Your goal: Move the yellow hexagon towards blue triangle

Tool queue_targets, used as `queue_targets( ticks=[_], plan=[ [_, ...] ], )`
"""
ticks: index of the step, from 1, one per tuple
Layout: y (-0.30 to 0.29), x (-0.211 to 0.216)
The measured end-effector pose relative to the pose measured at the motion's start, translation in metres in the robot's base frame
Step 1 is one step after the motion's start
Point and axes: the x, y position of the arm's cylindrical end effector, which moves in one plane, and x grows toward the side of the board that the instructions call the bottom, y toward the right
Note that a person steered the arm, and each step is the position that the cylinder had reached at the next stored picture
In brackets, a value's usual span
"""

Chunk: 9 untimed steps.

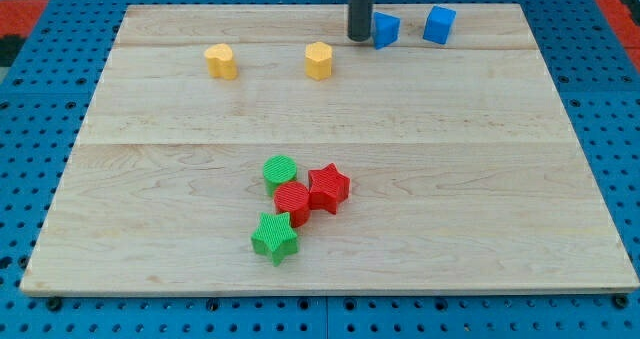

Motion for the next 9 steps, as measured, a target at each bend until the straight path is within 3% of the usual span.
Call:
queue_targets(
  ticks=[1, 3, 4, 5, 6, 7, 8, 9],
  plan=[
    [0.0, 0.023],
    [0.028, 0.001],
    [0.008, 0.03],
    [-0.021, 0.099],
    [-0.082, 0.095],
    [-0.058, 0.046],
    [-0.055, 0.053],
    [-0.108, 0.079]
  ],
)
